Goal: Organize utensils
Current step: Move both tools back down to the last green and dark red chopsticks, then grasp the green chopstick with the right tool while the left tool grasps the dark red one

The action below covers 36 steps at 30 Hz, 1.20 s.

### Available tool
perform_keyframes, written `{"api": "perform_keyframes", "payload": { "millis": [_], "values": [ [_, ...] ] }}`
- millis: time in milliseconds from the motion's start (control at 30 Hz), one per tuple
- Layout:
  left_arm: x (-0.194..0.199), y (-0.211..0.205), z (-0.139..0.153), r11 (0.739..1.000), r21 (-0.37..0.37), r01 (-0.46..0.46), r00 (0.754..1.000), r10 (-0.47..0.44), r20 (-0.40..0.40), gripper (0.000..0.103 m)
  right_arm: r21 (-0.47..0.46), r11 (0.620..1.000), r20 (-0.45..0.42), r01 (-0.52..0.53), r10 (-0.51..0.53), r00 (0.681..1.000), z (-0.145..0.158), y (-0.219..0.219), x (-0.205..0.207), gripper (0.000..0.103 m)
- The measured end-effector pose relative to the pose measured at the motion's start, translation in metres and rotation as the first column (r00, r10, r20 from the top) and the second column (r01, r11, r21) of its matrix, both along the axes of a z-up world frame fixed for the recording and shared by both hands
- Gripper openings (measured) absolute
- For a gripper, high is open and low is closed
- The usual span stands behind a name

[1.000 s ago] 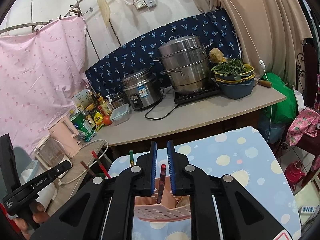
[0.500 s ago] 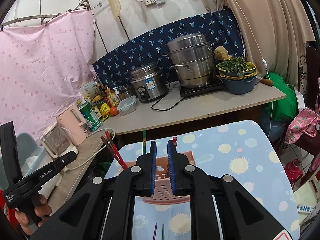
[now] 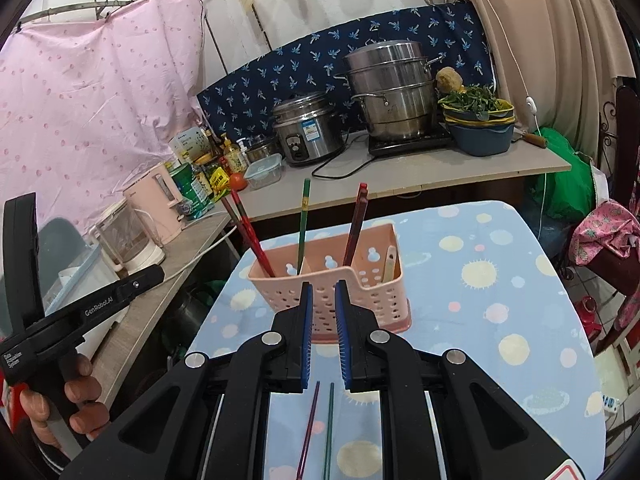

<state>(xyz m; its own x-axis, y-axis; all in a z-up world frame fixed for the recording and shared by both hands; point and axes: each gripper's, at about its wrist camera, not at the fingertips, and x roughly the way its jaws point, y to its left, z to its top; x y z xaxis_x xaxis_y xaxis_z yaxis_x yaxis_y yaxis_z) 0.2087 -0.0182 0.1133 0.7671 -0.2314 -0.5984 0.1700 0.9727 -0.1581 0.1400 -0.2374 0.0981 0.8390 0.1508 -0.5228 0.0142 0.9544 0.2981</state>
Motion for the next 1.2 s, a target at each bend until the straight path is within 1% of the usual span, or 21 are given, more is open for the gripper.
{"api": "perform_keyframes", "payload": {
  "millis": [233, 500, 733, 800, 867, 967, 1100, 1200],
  "values": [
    [-0.021, 0.001, -0.029, 1.000, 0.012, 0.019, 0.998, -0.018, -0.056, 0.008, -0.035, 0.999, -0.091, -0.032, 0.029, 0.995, -0.039, 0.012, -0.026, 0.014],
    [-0.044, 0.000, -0.064, 0.999, 0.037, 0.028, 0.992, -0.024, -0.122, 0.008, -0.028, 0.998, -0.194, -0.052, 0.046, 0.980, -0.083, 0.018, -0.052, 0.014],
    [-0.065, 0.001, -0.094, 0.998, 0.050, 0.043, 0.983, -0.034, -0.181, 0.008, -0.030, 0.996, -0.274, -0.080, 0.068, 0.959, -0.117, 0.029, -0.071, 0.014],
    [-0.070, 0.001, -0.104, 0.998, 0.053, 0.045, 0.979, -0.033, -0.202, 0.012, -0.041, 0.995, -0.294, -0.090, 0.074, 0.953, -0.126, 0.034, -0.076, 0.014],
    [-0.076, 0.002, -0.113, 0.997, 0.065, 0.043, 0.977, -0.028, -0.214, 0.022, -0.046, 0.994, -0.313, -0.102, 0.082, 0.946, -0.135, 0.039, -0.080, 0.014],
    [-0.082, 0.003, -0.125, 0.996, 0.078, 0.047, 0.973, -0.028, -0.231, 0.023, -0.039, 0.992, -0.341, -0.117, 0.097, 0.935, -0.147, 0.045, -0.084, 0.019],
    [-0.088, 0.005, -0.137, 0.995, 0.084, 0.049, 0.966, -0.026, -0.257, 0.024, -0.033, 0.991, -0.368, -0.128, 0.107, 0.924, -0.158, 0.049, -0.088, 0.020],
    [-0.093, 0.007, -0.146, 0.994, 0.099, 0.045, 0.964, -0.017, -0.267, 0.033, -0.033, 0.990, -0.385, -0.137, 0.114, 0.916, -0.164, 0.053, -0.089, 0.021]
  ]
}}
